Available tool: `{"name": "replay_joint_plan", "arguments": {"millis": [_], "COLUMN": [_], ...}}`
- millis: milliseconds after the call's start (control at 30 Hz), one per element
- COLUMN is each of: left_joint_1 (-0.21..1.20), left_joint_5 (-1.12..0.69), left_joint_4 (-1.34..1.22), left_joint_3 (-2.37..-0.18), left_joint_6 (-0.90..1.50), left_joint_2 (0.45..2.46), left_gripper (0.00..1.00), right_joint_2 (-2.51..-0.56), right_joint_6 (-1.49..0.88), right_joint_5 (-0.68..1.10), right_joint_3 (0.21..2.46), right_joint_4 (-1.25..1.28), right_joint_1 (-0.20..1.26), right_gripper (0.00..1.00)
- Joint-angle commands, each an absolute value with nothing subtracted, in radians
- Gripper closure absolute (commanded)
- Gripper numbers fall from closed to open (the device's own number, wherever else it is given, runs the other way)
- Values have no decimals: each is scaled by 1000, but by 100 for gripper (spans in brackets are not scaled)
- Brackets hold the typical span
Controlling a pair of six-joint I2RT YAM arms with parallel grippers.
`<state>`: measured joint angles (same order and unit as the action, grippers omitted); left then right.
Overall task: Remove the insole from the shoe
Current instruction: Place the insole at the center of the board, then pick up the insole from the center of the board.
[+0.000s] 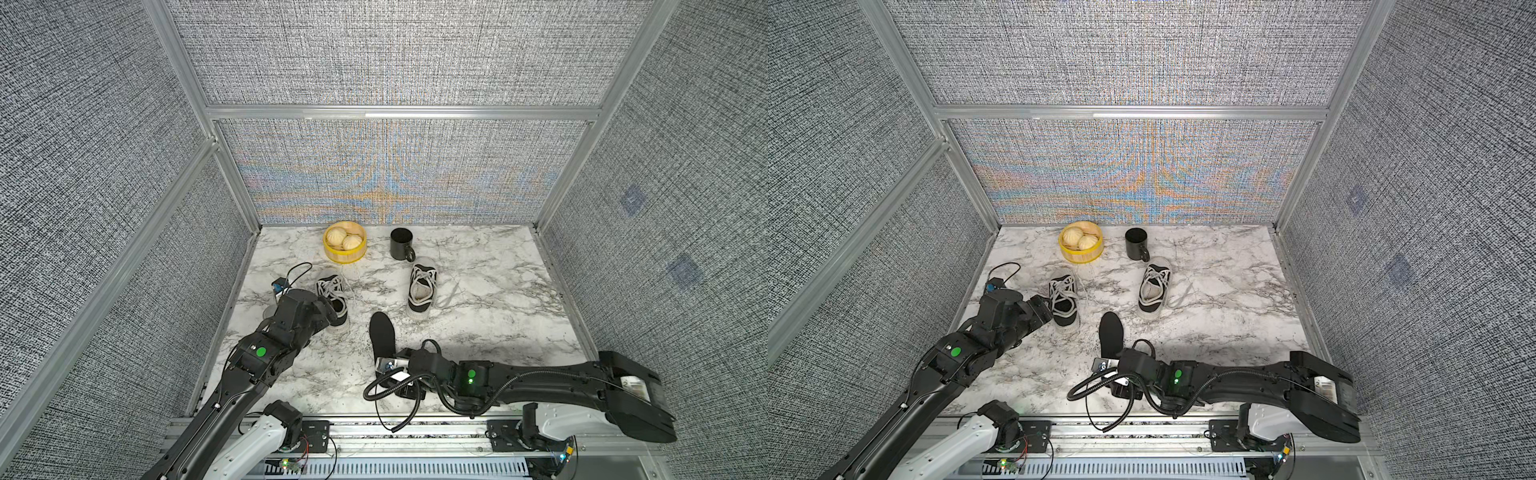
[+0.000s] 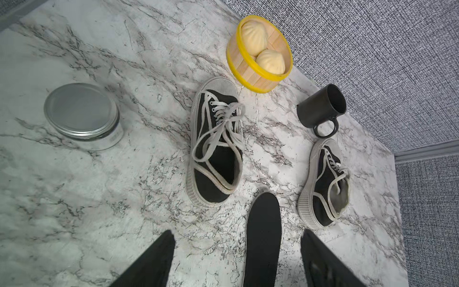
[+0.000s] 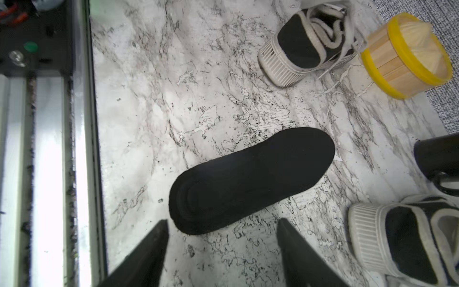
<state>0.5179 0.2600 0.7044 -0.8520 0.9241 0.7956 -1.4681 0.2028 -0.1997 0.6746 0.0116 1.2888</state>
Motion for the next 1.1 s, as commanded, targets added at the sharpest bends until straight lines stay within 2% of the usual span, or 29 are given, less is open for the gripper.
{"name": "replay_joint_plan", "arguments": {"millis": [0,100,167,267,333,400,567,733,1067], "left_joint_1": [516,516,517,515,514,516,515,516,515], "left_joint_5": [263,291,313,335,349,337,395,447,471], "left_joint_4": [689,681,683,709,752,754,748,822,807], "left_joint_3": [-861,-862,-866,-881,-903,-915,-877,-926,-946], "left_joint_6": [911,894,892,909,922,859,823,776,745], "left_joint_2": [801,792,787,783,771,741,630,599,605], "left_gripper": [19,19,19,19,19,19,19,19,17], "right_joint_2": [-1408,-1363,-1380,-1505,-1651,-1774,-1914,-1991,-2090], "right_joint_6": [26,-171,-368,-773,-1055,-1087,-1074,-1045,-1028], "right_joint_5": [-109,-105,-173,-343,-356,-322,-190,-197,-213], "right_joint_3": [695,741,785,916,1059,1146,1194,1236,1316], "right_joint_4": [-75,-154,-155,-293,-539,-619,-507,-543,-576], "right_joint_1": [1291,1291,1292,1286,1261,1253,1246,1239,1177], "right_gripper": [2,2,2,2,2,2,2,2,2]}}
